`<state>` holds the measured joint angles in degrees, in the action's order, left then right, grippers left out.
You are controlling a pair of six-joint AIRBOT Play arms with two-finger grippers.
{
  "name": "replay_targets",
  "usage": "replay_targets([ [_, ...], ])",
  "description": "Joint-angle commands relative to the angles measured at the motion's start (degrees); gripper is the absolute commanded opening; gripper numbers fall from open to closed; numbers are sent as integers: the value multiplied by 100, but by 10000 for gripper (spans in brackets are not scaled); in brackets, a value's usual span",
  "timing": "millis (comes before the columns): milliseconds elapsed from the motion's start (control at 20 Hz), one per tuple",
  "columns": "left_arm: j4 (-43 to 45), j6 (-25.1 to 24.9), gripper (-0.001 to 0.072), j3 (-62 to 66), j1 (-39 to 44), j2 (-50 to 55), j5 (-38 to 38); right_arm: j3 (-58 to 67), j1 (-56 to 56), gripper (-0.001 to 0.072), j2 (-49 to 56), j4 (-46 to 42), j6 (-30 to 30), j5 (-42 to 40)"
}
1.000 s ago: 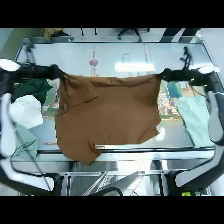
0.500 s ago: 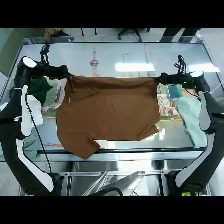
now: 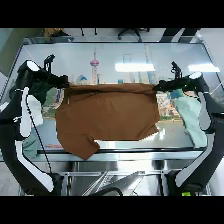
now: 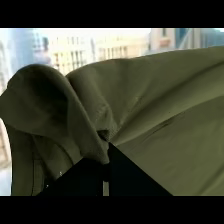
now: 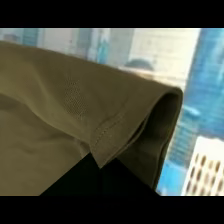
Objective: Fold the shirts.
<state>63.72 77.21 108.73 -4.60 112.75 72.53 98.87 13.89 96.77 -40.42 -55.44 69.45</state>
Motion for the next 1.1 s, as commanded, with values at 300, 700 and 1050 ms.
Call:
replay_targets([
  [300, 269, 131, 14, -15, 46, 339, 452, -345, -7, 14, 26, -334, -92, -184],
  [700, 260, 396, 644, -13, 24, 138, 743, -337, 42, 307, -188, -297, -92, -96],
  [1050, 264, 693, 644, -129, -549, -741, 1766, -525, 743, 362, -1185, -737, -608, 901],
])
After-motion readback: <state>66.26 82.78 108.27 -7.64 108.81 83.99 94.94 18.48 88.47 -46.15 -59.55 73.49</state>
